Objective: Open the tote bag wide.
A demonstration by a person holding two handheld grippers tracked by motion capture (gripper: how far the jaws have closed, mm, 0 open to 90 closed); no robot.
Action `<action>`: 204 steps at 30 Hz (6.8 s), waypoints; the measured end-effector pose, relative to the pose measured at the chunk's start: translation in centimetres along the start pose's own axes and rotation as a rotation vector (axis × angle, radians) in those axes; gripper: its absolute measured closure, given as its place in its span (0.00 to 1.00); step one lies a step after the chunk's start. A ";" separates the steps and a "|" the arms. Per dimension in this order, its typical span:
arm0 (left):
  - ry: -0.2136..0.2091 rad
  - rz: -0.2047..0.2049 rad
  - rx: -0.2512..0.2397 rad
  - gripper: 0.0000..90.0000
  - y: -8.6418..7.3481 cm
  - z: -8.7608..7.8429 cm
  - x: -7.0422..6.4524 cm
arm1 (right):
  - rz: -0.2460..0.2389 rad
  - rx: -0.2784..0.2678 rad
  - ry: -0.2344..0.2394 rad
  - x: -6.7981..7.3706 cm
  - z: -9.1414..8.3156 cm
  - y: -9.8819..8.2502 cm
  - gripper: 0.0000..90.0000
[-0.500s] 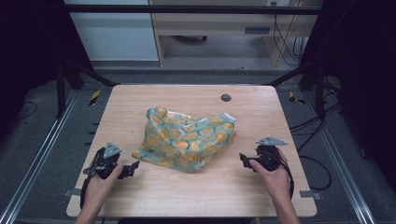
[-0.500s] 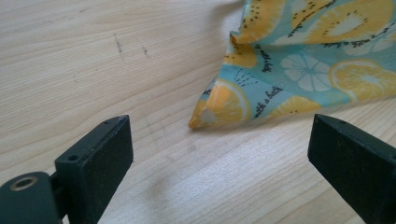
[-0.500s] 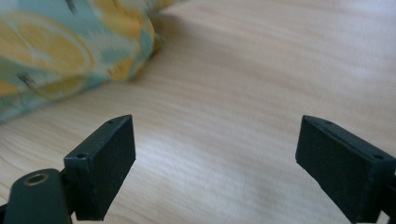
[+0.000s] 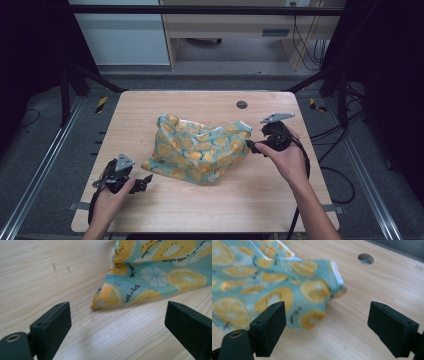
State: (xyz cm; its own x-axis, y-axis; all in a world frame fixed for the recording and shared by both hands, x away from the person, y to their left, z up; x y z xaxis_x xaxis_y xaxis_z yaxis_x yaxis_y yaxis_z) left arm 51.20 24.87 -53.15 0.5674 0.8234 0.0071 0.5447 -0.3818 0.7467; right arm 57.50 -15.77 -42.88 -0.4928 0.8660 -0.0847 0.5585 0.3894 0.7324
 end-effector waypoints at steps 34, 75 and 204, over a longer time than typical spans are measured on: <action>-0.024 -0.022 -0.030 0.07 0.5 0.0 0.2 | -0.059 0.281 0.157 1.8 10.7 3.4 0.60; -0.048 -0.007 -0.198 0.09 4.3 -4.1 -0.6 | -0.213 -0.230 0.317 9.3 -4.6 4.6 1.00; -0.328 0.110 -0.176 0.99 6.5 -7.3 -6.0 | -0.194 -0.126 0.380 11.3 -3.4 -8.2 0.99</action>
State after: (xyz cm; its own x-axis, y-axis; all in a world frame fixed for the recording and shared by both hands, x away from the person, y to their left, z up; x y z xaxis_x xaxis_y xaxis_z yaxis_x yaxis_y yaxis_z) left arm 46.79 20.53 -43.46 0.7994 0.5927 -0.0985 0.3718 -0.3592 0.8560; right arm 45.13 -10.23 -47.53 -0.8036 0.5951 0.0087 0.3579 0.4716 0.8059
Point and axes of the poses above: each handheld gripper's, and its own axes: z roughly forward along the jaws, y roughly out of its top, x roughly to its left, the point moved 8 cm from there along z, roughly forward along the jaws, and after that the axes turned 4 degrees about -y, right-handed, at the moved point
